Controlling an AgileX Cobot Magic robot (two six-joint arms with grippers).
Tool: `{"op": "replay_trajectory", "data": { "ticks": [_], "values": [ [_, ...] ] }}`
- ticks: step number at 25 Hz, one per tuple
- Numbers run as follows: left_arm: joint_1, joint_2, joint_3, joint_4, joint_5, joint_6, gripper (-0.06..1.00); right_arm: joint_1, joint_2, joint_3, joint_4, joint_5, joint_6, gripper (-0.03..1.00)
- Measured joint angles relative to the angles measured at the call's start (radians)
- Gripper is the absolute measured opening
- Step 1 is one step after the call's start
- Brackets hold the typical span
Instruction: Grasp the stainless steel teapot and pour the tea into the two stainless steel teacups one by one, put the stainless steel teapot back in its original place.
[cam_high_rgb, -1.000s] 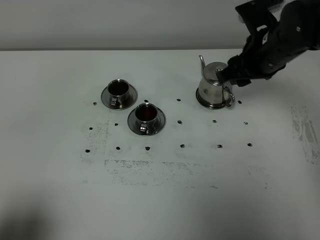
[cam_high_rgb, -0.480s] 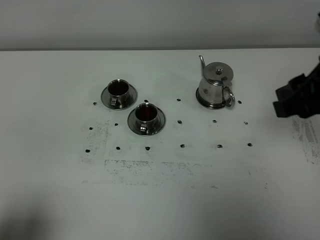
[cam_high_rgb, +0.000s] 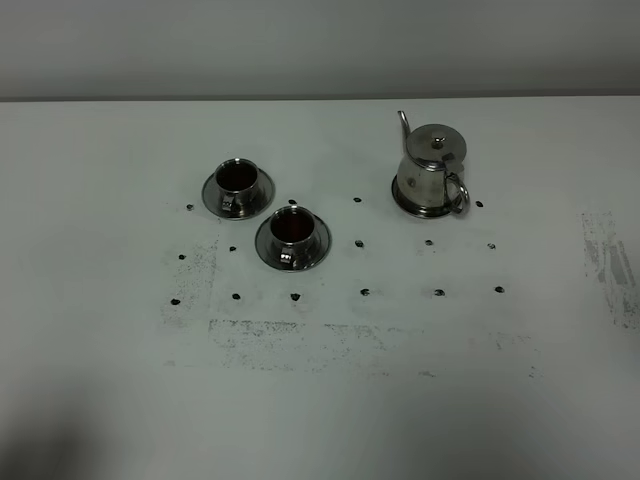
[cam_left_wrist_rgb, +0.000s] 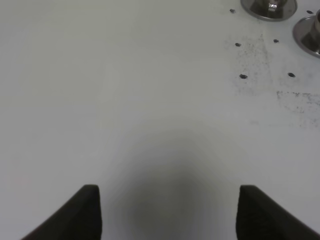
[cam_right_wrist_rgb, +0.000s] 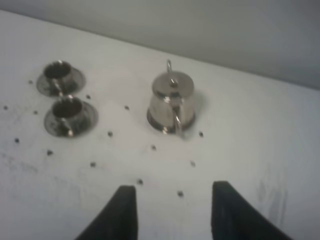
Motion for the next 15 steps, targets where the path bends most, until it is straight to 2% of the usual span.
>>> {"op": "replay_trajectory", "data": {
  "ticks": [8,11,15],
  "values": [
    [0.0,0.0,0.0,0.0,0.0,0.0,0.56,-0.126,-0.189,0.088,0.033,0.324,0.001,0.26],
    [0.0,0.0,0.0,0.0,0.0,0.0,0.56,-0.164,-0.253,0.145,0.04,0.351,0.005,0.23],
    [0.0,0.0,0.0,0.0,0.0,0.0,0.56,-0.206,-0.323,0.224,0.043,0.339,0.008,0.22]
  ]
}}
